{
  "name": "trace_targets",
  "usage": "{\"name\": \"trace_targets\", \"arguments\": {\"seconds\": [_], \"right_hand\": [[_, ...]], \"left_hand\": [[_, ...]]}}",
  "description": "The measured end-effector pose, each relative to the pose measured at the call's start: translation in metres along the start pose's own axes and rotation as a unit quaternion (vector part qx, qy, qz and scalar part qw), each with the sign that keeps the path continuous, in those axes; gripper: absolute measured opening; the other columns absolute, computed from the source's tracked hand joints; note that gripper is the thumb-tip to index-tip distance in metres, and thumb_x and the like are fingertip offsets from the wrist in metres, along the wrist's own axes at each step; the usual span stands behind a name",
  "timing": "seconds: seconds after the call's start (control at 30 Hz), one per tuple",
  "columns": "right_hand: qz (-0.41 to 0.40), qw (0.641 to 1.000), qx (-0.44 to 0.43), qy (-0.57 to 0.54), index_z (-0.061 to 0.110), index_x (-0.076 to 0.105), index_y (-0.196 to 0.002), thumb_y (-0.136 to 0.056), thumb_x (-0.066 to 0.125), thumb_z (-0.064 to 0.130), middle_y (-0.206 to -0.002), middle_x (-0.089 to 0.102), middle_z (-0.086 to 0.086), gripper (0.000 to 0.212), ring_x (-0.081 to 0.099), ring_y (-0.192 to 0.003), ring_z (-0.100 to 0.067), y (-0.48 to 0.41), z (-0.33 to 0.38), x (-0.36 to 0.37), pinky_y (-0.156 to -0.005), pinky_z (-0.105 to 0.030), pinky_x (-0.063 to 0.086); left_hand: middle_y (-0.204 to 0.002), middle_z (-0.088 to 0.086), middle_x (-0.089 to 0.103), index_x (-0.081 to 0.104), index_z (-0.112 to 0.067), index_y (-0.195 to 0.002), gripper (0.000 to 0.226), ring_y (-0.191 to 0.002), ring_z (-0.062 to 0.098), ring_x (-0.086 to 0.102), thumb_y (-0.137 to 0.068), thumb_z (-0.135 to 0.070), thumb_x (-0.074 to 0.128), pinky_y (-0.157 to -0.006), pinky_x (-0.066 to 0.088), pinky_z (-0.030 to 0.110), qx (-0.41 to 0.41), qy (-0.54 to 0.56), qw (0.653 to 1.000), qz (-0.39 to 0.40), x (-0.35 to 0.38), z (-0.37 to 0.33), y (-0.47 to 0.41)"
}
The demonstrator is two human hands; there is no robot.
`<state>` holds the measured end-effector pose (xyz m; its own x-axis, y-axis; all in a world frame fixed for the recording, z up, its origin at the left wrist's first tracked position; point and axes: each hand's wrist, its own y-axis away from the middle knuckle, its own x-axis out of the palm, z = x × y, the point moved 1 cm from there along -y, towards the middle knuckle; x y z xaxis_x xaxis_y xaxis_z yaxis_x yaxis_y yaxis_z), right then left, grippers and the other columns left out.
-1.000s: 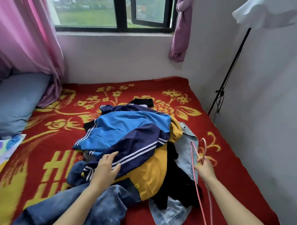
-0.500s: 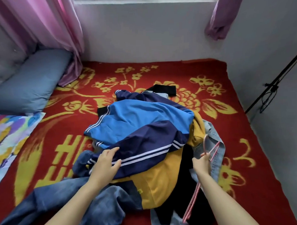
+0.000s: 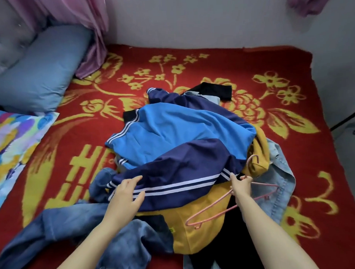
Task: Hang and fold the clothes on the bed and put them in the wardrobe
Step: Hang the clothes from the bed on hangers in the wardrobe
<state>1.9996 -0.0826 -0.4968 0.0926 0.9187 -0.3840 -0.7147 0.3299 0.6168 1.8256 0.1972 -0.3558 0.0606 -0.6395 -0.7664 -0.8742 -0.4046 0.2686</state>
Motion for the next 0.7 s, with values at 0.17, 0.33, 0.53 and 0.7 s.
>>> {"name": "trace_targets", "arguments": {"seconds": [0.17,0.33,0.53,0.7], "right_hand": [[0.005,0.996,0.047,-0.072,0.011,0.033,-0.097,-0.081,0.068,0.015,-0.101,0.044,-0.013,0.038,0.044,-0.09,-0.023,-0.025,0.009,0.03,-0.087,-0.043,0.044],[-0.079,0.988,0.065,-0.115,0.016,0.036,-0.076,-0.076,0.069,-0.003,-0.098,0.046,-0.009,0.038,0.044,-0.091,-0.02,-0.041,0.012,0.042,-0.093,-0.037,0.044],[-0.127,0.99,-0.007,-0.058,0.023,0.03,-0.065,-0.075,0.063,-0.008,-0.087,0.046,-0.008,0.046,0.042,-0.079,-0.02,-0.025,0.001,0.028,-0.073,-0.028,0.036],[-0.142,0.988,-0.045,-0.044,0.021,0.026,-0.063,-0.073,0.057,-0.014,-0.062,0.036,0.002,0.048,0.04,-0.072,-0.022,-0.005,-0.016,0.014,-0.057,-0.021,0.032]], "left_hand": [[-0.125,-0.003,0.05,0.046,-0.017,-0.134,0.045,-0.114,0.011,0.044,-0.09,-0.014,0.057,-0.095,0.032,0.023,-0.014,0.011,1.0,-0.001,0.003,0.019,-0.002],[-0.117,-0.004,0.049,0.048,-0.016,-0.133,0.045,-0.116,0.015,0.045,-0.089,-0.012,0.059,-0.101,0.034,0.029,-0.031,0.017,0.999,-0.001,-0.001,0.034,-0.006],[-0.117,-0.005,0.047,0.049,-0.015,-0.131,0.044,-0.115,0.017,0.046,-0.089,-0.011,0.06,-0.101,0.035,0.029,-0.044,0.025,0.999,-0.005,-0.003,0.039,-0.003],[-0.12,-0.003,0.05,0.049,-0.017,-0.132,0.044,-0.114,0.014,0.047,-0.089,-0.015,0.059,-0.1,0.036,0.028,-0.037,0.027,0.999,0.007,-0.003,0.039,0.004]]}}
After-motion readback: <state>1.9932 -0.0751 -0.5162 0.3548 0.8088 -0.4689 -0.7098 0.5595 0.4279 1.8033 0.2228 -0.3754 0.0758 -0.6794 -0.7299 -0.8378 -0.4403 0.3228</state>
